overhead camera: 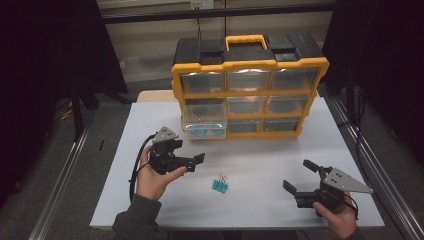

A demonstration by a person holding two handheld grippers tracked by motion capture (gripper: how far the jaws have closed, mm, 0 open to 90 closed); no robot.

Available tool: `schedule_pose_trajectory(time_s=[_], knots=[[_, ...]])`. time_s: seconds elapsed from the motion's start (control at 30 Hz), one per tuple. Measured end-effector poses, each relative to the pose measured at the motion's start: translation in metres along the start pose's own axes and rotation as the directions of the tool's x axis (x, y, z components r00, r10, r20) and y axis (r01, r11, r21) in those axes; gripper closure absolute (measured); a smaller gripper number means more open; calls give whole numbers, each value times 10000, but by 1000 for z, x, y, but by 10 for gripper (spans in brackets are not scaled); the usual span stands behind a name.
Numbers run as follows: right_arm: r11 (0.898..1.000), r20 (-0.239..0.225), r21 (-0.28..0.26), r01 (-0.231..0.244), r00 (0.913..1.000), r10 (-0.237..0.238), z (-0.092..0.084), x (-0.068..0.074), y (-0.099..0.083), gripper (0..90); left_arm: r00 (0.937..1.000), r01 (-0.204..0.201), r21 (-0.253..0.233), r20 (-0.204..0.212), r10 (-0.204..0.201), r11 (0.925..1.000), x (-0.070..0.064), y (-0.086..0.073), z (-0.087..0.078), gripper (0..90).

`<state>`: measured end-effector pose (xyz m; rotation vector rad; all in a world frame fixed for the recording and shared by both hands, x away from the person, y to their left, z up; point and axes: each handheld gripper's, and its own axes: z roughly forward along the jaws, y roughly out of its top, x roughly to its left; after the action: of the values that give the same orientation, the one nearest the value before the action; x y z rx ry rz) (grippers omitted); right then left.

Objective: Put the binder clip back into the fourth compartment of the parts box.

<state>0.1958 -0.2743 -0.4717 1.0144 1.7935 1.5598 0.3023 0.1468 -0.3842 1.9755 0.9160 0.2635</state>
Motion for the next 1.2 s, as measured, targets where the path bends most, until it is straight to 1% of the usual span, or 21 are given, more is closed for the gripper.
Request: schedule_pose_trajectory(time_s=[0.2,0.23,0.27,0.3,0.33,0.37,0.47,0.6,0.63,0.7,0.73,0.8,0.87,0.97,1.0,1.03,1.07,1.1,1.13,1.17,1.2], knots=[[10000,5,36,-41,10000,41,-1,0,0,3,9997,88,163,224,-91,9998,-4,-22,12,74],[10000,25,37,-27,10000,27,0,0,0,3,9996,156,137,221,-159,9998,-5,-24,13,74],[10000,29,28,-16,10000,16,0,0,0,3,9998,50,181,185,-54,9998,-6,-27,15,72],[10000,7,44,-37,10000,37,0,0,0,3,9996,58,213,265,-64,9998,-7,-30,18,72],[10000,12,44,-39,10000,39,0,0,0,3,9998,21,289,197,-27,9996,-8,-34,21,71],[10000,70,10,-48,10000,48,0,0,0,3,9996,3,284,287,-11,9996,-9,-37,23,63],[10000,40,51,-11,10000,11,-1,0,0,3,9992,-58,511,406,37,9987,-14,-46,31,63],[10000,59,30,-16,10000,16,0,0,0,3,9991,-148,696,398,120,9975,-20,-56,40,63],[10000,68,26,-12,10000,12,0,0,0,4,9994,-159,800,321,134,9967,-21,-58,43,63],[9999,41,104,-37,10000,37,0,-1,0,3,9994,-120,877,319,92,9961,-22,-64,47,63],[9999,72,98,-61,10000,60,0,-1,-1,3,9996,-96,889,277,72,9960,-24,-65,49,63],[9999,9,124,-74,10000,74,0,-1,-1,3,9993,-134,934,367,100,9955,-26,-67,52,63],[10000,12,31,-46,10000,46,0,0,0,3,9993,-187,885,348,157,9959,-28,-69,54,85],[10000,15,44,-45,10000,45,0,0,0,3,9994,-200,936,313,171,9954,-33,-73,57,87],[9999,-11,87,-68,10000,68,0,0,0,3,9988,-180,968,465,136,9951,-34,-73,59,98],[10000,11,59,-53,10000,53,0,-1,-1,3,9988,-169,963,467,124,9952,-35,-73,60,134],[10000,11,59,-53,10000,53,0,-1,-1,3,9987,-256,1009,467,210,9946,-36,-74,62,134],[10000,6,55,-59,10000,59,0,-1,-1,3,9990,-193,1074,414,149,9940,-39,-74,64,136],[10000,5,27,-82,10000,82,0,-1,0,3,9985,-239,1118,520,182,9934,-39,-74,65,160],[10000,19,45,-40,10000,40,-1,-1,0,3,9984,-278,1149,524,218,9930,-39,-74,66,186],[10000,41,38,-74,10000,73,0,-1,0,3,9983,-303,1196,525,241,9924,-40,-74,68,192]])
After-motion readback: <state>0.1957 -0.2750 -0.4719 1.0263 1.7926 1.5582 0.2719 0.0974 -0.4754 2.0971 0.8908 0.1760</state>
